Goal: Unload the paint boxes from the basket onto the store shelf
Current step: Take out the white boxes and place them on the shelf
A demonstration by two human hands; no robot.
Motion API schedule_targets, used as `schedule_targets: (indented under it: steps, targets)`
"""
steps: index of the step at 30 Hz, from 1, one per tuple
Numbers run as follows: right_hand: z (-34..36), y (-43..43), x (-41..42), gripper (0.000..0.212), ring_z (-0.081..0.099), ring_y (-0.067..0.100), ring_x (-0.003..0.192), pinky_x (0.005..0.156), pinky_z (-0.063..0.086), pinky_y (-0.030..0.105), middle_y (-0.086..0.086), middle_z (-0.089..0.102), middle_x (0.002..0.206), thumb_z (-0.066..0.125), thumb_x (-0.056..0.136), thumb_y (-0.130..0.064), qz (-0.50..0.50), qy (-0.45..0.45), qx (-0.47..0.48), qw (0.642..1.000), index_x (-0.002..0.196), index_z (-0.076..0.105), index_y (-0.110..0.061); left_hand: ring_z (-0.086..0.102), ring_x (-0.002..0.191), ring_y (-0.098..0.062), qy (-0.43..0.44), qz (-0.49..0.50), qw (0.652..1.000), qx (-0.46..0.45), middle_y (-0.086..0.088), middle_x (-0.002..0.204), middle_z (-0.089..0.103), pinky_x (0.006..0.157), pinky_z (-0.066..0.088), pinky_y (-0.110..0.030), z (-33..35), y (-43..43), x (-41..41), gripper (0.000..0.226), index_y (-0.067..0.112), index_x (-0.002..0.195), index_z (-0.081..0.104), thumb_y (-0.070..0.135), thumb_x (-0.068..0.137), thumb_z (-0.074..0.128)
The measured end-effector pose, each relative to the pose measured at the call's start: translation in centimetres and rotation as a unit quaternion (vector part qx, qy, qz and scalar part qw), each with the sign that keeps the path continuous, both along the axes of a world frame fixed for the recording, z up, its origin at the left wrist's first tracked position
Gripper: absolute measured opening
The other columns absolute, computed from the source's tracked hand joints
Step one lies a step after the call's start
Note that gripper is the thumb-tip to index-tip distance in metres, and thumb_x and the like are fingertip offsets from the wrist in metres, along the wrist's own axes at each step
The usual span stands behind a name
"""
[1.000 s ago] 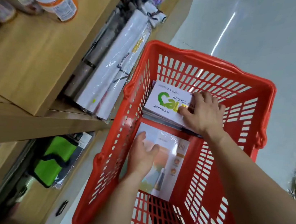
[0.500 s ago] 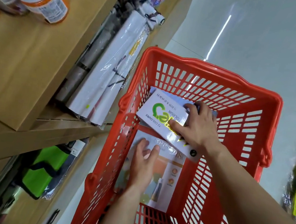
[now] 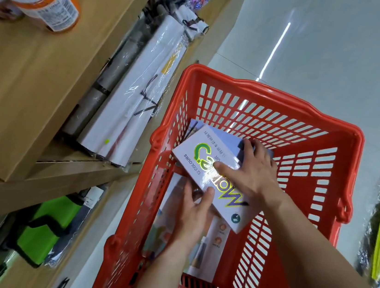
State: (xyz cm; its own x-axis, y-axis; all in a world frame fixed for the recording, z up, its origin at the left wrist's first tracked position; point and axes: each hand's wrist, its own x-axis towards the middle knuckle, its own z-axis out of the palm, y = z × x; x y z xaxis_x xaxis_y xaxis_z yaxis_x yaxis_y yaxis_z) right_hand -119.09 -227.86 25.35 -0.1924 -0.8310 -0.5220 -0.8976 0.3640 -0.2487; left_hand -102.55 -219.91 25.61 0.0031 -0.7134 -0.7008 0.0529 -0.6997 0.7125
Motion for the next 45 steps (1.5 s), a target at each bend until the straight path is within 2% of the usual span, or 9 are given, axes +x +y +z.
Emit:
schedule_targets:
  steps: [5,8,12,19,24,28,32,38,45]
  targets:
    - [-0.3,-1.0,-0.6,0.122,0.047,0.030,0.127,0.105,0.034,0.052,0.005,0.052,0.128,0.022,0.053,-0.108,0.014,0.032,0.006,0.999,0.135,0.050,-0.023,0.063,0.092,0.022,-0.005,-0.012,1.000,0.004,0.023,0.117,0.069,0.075,0.043,0.000,-0.2,-0.1,-0.1,0.044,0.024,0.148,0.045,0.020,0.105,0.054]
    - [-0.6,-0.8,-0.6,0.118,0.043,0.032,0.126,0.104,0.034,0.054,0.001,0.044,0.119,0.026,0.046,-0.110,-0.009,0.034,0.035,0.999,0.129,0.053,-0.032,0.064,0.093,0.020,-0.016,-0.005,1.000,0.003,0.025,0.116,0.070,0.074,0.044,-0.001,-0.8,-0.1,0.0,0.038,0.034,0.142,0.047,0.022,0.106,0.052]
    - [-0.3,-0.5,-0.5,0.124,0.044,0.031,0.134,0.110,0.030,0.055,0.003,0.048,0.135,0.031,0.045,-0.109,-0.036,-0.006,0.044,0.998,0.136,0.051,-0.027,0.063,0.095,0.020,-0.026,-0.005,1.000,0.008,0.034,0.110,0.069,0.076,0.044,-0.001,-0.9,0.1,-0.1,0.032,0.047,0.130,0.049,0.024,0.108,0.049]
    - [0.4,-1.1,-0.4,0.123,0.043,0.033,0.135,0.109,0.030,0.052,0.004,0.051,0.144,0.041,0.045,-0.104,-0.042,-0.017,0.087,0.995,0.143,0.049,-0.029,0.064,0.101,0.018,0.013,0.033,0.999,-0.006,-0.002,0.138,0.058,0.083,0.047,-0.005,-1.1,-0.8,-1.6,0.052,0.009,0.157,0.027,0.004,0.108,0.042]
    - [0.1,-0.7,-0.2,0.116,0.031,0.030,0.144,0.118,0.022,0.052,0.004,0.040,0.146,0.038,0.052,-0.101,-0.047,-0.057,0.091,0.993,0.147,0.044,-0.035,0.066,0.112,-0.012,0.039,0.048,0.998,0.029,-0.008,0.144,0.059,0.094,0.051,-0.024,-1.2,-0.6,-1.8,0.052,0.017,0.157,0.027,0.009,0.108,0.043]
    - [0.3,-1.2,-0.4,0.115,0.043,0.025,0.139,0.114,0.035,0.052,0.000,0.043,0.147,0.043,0.054,-0.098,-0.028,-0.083,0.094,0.992,0.144,0.043,-0.027,0.070,0.098,0.004,0.041,0.039,0.998,0.029,-0.010,0.144,0.058,0.078,0.052,-0.010,-1.1,-0.7,-1.9,0.052,0.014,0.157,0.027,0.008,0.108,0.043]
    - [0.4,-1.7,-0.6,0.119,0.042,0.029,0.138,0.112,0.035,0.054,0.004,0.048,0.145,0.040,0.051,-0.101,-0.017,-0.047,0.108,0.993,0.146,0.044,-0.028,0.066,0.112,-0.011,0.039,0.043,0.998,0.033,-0.011,0.147,0.057,0.084,0.051,-0.011,-0.5,-0.9,-1.9,0.053,0.013,0.158,0.029,0.008,0.108,0.044]
    - [0.3,-2.5,-0.9,0.124,0.038,0.035,0.140,0.116,0.031,0.055,0.009,0.043,0.145,0.040,0.041,-0.102,-0.036,-0.067,0.163,0.984,0.145,0.048,-0.034,0.064,0.105,-0.006,0.054,0.049,0.996,0.043,-0.010,0.147,0.058,0.071,0.050,-0.004,0.5,-1.4,-1.7,0.053,0.015,0.158,0.030,0.008,0.108,0.044]
    - [0.5,-2.9,-0.9,0.119,0.047,0.035,0.135,0.111,0.032,0.056,0.006,0.053,0.140,0.037,0.045,-0.104,0.022,-0.043,0.169,0.984,0.141,0.051,-0.035,0.063,0.119,-0.017,0.065,0.060,0.995,0.044,-0.007,0.148,0.057,0.081,0.052,-0.008,0.8,-1.4,-1.9,0.053,0.018,0.159,0.030,0.008,0.108,0.043]
